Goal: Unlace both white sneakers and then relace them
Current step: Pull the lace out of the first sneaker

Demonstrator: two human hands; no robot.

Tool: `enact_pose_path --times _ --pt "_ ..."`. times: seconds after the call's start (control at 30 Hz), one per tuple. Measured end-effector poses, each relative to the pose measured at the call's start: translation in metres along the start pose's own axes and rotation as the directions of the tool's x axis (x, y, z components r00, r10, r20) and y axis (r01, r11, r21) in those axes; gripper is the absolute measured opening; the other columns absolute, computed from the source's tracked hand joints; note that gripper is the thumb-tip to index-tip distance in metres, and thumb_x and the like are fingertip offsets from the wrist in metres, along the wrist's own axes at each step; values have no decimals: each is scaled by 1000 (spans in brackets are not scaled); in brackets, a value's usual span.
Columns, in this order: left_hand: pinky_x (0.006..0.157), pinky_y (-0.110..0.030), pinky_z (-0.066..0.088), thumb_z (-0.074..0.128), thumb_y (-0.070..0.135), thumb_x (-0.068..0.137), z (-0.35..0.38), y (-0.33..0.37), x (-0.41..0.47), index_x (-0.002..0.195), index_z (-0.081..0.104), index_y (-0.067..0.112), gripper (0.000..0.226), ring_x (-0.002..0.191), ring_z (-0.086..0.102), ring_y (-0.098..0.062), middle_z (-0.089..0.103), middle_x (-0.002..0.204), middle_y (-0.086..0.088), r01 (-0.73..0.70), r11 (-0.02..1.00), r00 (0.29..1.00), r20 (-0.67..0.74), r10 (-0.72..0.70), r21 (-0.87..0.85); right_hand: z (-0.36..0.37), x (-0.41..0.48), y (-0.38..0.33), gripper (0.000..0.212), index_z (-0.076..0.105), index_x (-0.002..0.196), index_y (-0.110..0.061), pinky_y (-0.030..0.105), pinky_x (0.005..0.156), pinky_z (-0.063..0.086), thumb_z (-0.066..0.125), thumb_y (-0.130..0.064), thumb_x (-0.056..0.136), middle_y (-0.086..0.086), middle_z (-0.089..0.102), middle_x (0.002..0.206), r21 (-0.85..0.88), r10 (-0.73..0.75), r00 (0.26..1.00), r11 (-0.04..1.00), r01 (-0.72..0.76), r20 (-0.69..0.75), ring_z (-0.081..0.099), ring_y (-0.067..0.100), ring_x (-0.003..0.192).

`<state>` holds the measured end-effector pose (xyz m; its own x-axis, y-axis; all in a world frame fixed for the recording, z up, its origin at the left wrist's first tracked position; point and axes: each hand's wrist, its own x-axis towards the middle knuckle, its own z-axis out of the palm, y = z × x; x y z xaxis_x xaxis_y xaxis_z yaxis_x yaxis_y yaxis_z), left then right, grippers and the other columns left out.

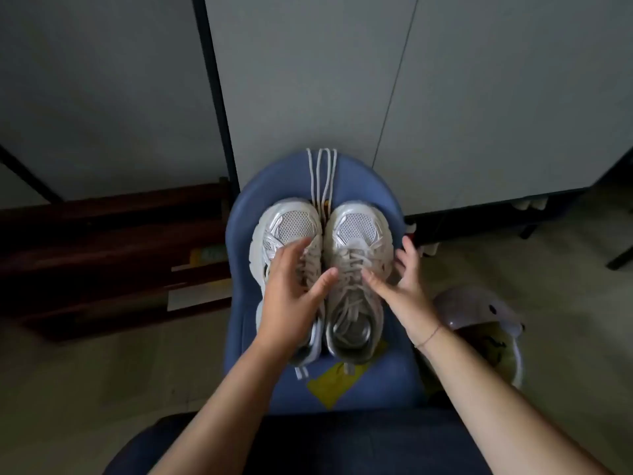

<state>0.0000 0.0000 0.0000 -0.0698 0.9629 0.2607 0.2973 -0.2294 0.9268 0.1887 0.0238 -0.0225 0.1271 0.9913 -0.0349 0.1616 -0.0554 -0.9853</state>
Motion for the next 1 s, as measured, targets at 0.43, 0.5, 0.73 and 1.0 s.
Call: enact_pose_path --times 0.43,0.5,0.73,1.0 --pt "110 -32 40 68 36 86 7 18 -15 138 47 17 59 126 49 -10 52 135 5 147 981 979 162 -126 -128 7 -5 16 148 16 148 -18 48 98 48 97 -39 26 12 48 139 231 124 977 959 -163 175 53 26 122" --pt "110 -30 39 66 35 87 7 20 -16 141 45 14 62 130 47 -11 50 140 2 181 969 975 160 -154 -170 6 -12 7 133 23 145 -16 43 88 53 95 -21 34 14 53 134 319 138 979 931 -179 149 57 27 116" --pt "87 -6 44 61 36 93 18 28 -10 129 50 20 41 116 53 0 57 127 11 259 906 954 236 -185 -335 -24 -30 -32 86 26 143 -22 27 72 56 65 12 75 14 55 129 465 61 992 879 -107 113 63 24 104" --pt "108 -48 41 73 66 70 32 35 11 143 40 9 98 123 57 -27 54 140 -10 369 818 896 403 -187 -441 -31 -44 -57 84 43 127 -12 26 74 56 84 -12 54 6 67 109 587 -96 989 809 15 108 67 16 95"
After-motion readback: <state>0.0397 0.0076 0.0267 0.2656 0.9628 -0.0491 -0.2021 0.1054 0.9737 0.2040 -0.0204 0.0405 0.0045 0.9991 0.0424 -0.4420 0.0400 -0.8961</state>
